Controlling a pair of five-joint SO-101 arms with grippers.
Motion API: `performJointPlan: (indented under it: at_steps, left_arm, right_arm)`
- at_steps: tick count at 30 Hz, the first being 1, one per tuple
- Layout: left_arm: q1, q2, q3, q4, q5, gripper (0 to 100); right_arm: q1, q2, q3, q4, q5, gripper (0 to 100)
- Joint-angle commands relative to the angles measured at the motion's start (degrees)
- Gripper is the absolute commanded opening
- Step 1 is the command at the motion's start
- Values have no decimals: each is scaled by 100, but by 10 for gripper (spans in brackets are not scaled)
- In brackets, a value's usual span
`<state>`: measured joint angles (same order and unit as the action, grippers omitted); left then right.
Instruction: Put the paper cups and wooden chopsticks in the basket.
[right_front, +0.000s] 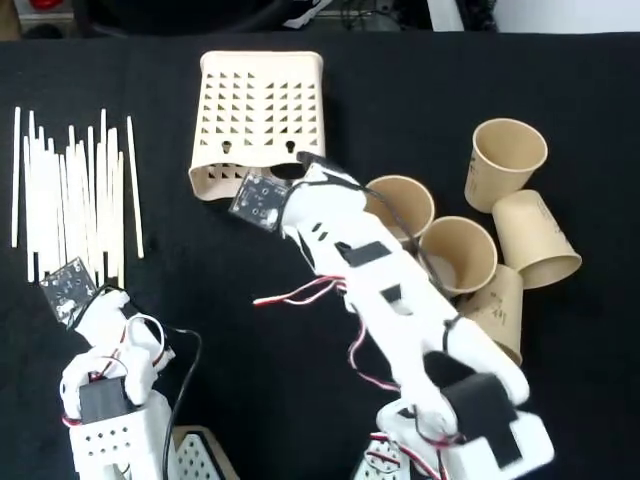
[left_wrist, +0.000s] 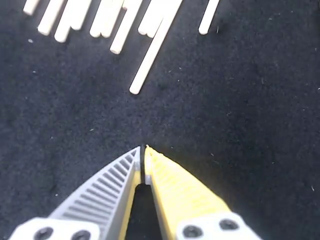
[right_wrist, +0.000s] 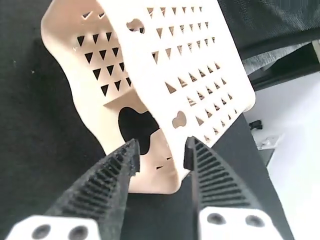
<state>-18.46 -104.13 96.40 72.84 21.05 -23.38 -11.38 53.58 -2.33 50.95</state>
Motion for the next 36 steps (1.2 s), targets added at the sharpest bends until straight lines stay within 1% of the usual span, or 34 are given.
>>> performJointPlan:
  at_steps: [1,5,7,8,11,17,23,25,28,36]
  left_arm:
    - [66,-26,92,26,35,30]
    - [66,-26,92,26,35,30]
    - [66,-26,92,26,35,30]
    - [66,-26,92,26,35,30]
    - [66,-26,92,26,35,30]
    - [66,-26,92,26,35,30]
    - [66,-26,92,26,35,30]
    - [66,-26,92,26,35,30]
    - [66,-26,92,26,35,30]
    - [66,-26,92,26,35,30]
  right_arm:
    - [325,215,-505,-237,132,185]
    - [466,655,-822,-246,132,187]
    - [475,910,-954,-422,149,188]
    - [475,1086,-998,-633,185,188]
    - [484,1745,-1042,-1503,624,188]
    - [580,2932,-1033,-3358,668,188]
    - [598,3178,-778,-4563,668,180]
    - [598,3178,-743,-4914,677,131]
    - [607,3178,-734,-5266,677,17]
    - [633,2985,-338,-5468,747,11]
